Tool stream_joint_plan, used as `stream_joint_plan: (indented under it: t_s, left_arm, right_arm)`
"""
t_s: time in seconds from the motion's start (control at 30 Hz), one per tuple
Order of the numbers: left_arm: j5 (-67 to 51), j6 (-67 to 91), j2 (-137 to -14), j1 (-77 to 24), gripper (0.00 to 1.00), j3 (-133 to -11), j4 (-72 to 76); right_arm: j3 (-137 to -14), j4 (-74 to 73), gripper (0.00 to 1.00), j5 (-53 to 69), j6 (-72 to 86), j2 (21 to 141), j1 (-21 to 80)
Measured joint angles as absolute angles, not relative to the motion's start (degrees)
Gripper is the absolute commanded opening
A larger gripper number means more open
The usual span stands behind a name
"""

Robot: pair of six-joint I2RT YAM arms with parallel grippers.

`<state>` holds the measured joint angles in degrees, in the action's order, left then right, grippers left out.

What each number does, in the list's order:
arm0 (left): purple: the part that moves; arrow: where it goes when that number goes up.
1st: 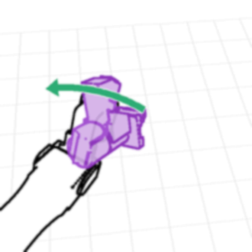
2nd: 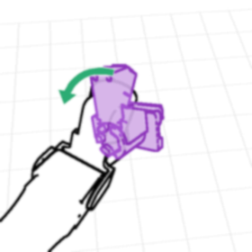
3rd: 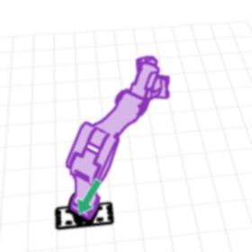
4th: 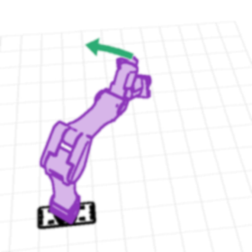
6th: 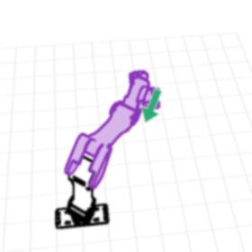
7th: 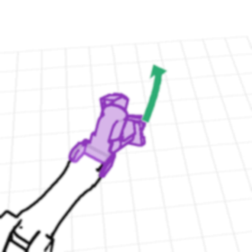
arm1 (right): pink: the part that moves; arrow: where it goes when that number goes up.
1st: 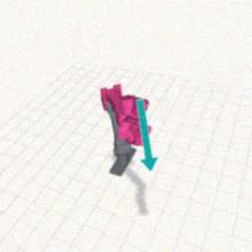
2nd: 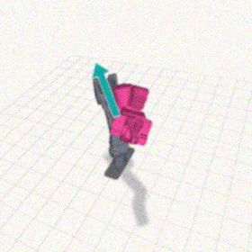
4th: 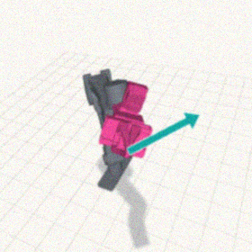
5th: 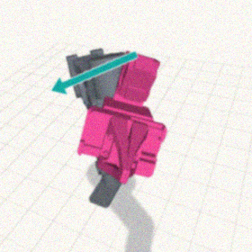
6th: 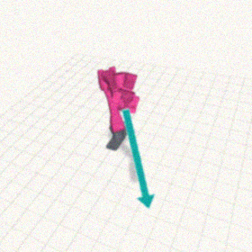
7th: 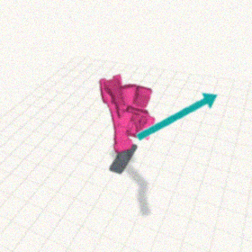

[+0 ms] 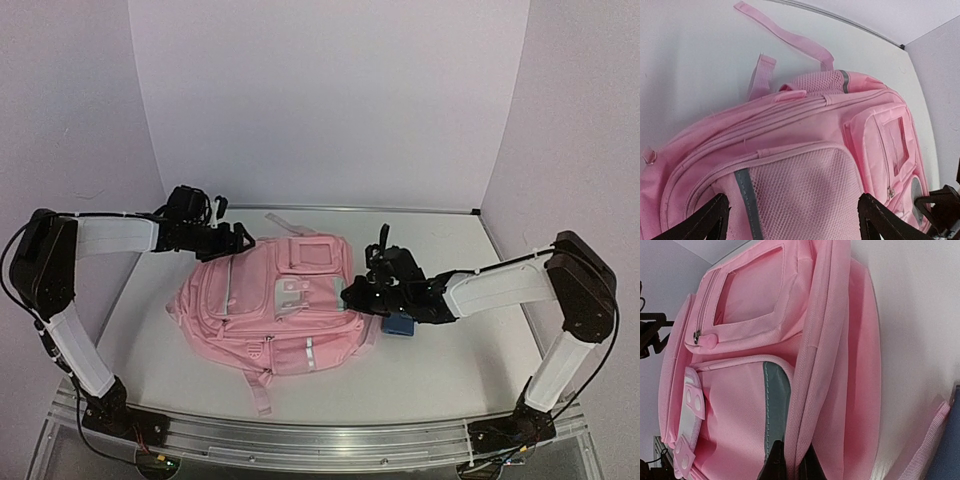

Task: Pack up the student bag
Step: Adjust the student bag at the center of the board.

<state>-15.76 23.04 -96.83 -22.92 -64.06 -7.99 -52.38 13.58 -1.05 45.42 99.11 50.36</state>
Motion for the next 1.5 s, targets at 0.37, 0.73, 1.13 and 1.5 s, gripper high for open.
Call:
stream_joint_plan:
  t_s: [0.37, 0.73, 1.13, 1.5]
  left_arm:
    - [7.1, 26.0, -92.8, -45.0, 0.93, -67.2, -20.2]
    - [14.1, 33.5, -96.1, -57.6, 0.98, -70.7, -32.4]
    - [24.3, 33.6, -104.2, -59.9, 0.77, -78.5, -42.1]
    - [28.2, 34.8, -104.2, -60.4, 0.22, -79.4, -43.9]
  right_arm:
    - [-54.8, 10.1, 0.00, -12.0, 52.1, 100.2, 56.8]
    - [-56.5, 9.8, 0.00, -14.5, 53.5, 101.9, 57.8]
    - [-56.5, 10.5, 0.00, -15.6, 54.2, 102.3, 58.2]
    - [-56.5, 11.9, 0.00, -15.7, 54.9, 102.8, 58.4]
